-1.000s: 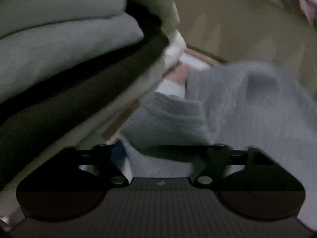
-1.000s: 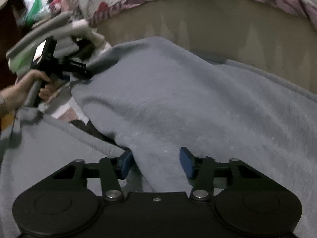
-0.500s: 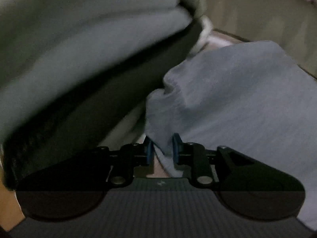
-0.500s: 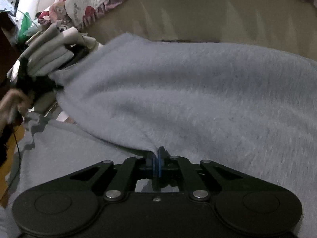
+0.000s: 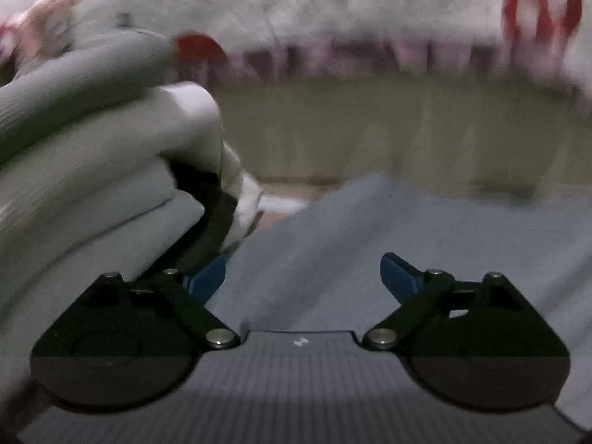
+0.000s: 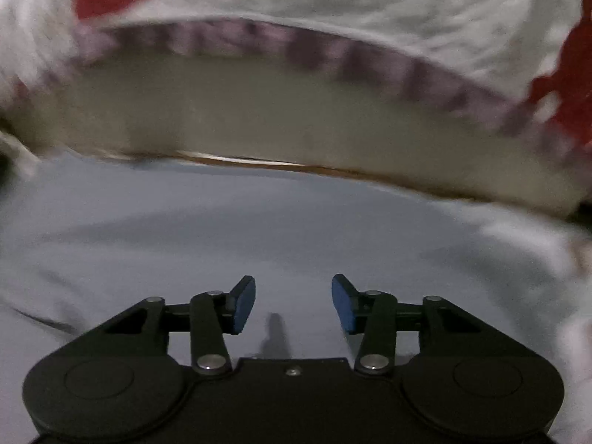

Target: Fold clothes

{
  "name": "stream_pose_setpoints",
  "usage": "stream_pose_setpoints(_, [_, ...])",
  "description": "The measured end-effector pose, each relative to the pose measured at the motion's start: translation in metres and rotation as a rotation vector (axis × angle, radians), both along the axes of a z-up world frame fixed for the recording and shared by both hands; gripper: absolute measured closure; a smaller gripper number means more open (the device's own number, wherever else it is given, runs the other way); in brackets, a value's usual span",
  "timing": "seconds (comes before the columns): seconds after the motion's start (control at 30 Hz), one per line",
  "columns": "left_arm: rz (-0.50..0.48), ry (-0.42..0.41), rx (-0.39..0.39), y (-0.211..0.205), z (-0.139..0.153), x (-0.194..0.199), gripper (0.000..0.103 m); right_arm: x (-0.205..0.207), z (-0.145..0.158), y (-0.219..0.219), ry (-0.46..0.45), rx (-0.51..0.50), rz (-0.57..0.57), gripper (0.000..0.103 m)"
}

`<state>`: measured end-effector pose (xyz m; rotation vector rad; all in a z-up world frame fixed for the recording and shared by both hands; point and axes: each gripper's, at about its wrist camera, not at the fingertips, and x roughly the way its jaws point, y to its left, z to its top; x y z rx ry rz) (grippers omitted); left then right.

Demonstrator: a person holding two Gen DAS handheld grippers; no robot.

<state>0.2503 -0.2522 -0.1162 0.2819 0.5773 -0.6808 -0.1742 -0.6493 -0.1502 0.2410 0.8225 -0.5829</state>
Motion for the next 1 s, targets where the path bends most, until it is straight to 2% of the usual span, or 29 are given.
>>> stream_pose_setpoints(0.2, [-0.140,-0.031,0.131,-0.067,-0.021,0.043,0.014,0.027,-0.013,-0.049,0.357,-0.190,0.166,0.050])
stream_pose_setpoints(0.27, [-0.186,-0.042,0.175,-0.089,-0.028,0.058,0.014,0.043,-0.018,-0.060,0.365,-0.185,0.206,0.050])
stream_pose_setpoints(0.33, [-0.194,-0.071,0.243,-0.107,-0.039,0.064,0.014,0.053,-0.020,-0.065,0.332,-0.190,0.253,0.050])
stream_pose_setpoints(0.43, [-0.179,-0.056,0.278,-0.122,-0.047,0.080,0.014,0.071,-0.023,-0.070,0.239,-0.156,0.300,0.050])
stream_pose_setpoints(0.53, [-0.144,0.034,0.258,-0.128,-0.052,0.103,0.005,0.082,-0.029,-0.080,0.168,-0.069,0.313,0.050])
stream_pose_setpoints(0.6, [-0.137,0.165,0.274,-0.131,-0.061,0.117,0.002,0.087,-0.033,-0.080,0.154,-0.037,0.326,0.050])
stream_pose_setpoints(0.63, [-0.146,0.204,0.285,-0.132,-0.065,0.121,0.002,0.089,-0.034,-0.077,0.155,-0.033,0.334,0.050])
stream_pose_setpoints(0.73, [-0.205,0.160,0.304,-0.129,-0.071,0.111,0.001,0.091,-0.038,-0.076,0.164,-0.013,0.320,0.048])
stream_pose_setpoints(0.8, [-0.251,0.210,0.321,-0.129,-0.079,0.107,0.001,0.087,-0.043,-0.076,0.166,-0.007,0.307,0.047])
stream_pose_setpoints(0.83, [-0.239,0.217,0.290,-0.126,-0.081,0.108,0.003,0.083,-0.044,-0.076,0.161,-0.005,0.299,0.046])
stream_pose_setpoints(0.87, [-0.224,0.223,0.256,-0.123,-0.081,0.107,0.023,0.078,-0.045,-0.076,0.155,-0.003,0.291,0.045])
stream_pose_setpoints(0.9, [-0.214,0.248,0.208,-0.117,-0.081,0.106,0.037,0.075,-0.047,-0.078,0.142,0.006,0.277,0.044])
stream_pose_setpoints(0.93, [-0.231,0.249,0.169,-0.113,-0.076,0.102,0.083,0.072,-0.048,-0.079,0.129,0.015,0.262,0.043])
stream_pose_setpoints(0.97, [-0.247,0.251,0.130,-0.109,-0.072,0.098,0.094,0.068,-0.049,-0.081,0.115,0.025,0.247,0.043])
stream_pose_setpoints(1.0, [-0.245,0.239,0.098,-0.106,-0.067,0.092,0.094,0.064,-0.050,-0.082,0.095,0.035,0.227,0.042])
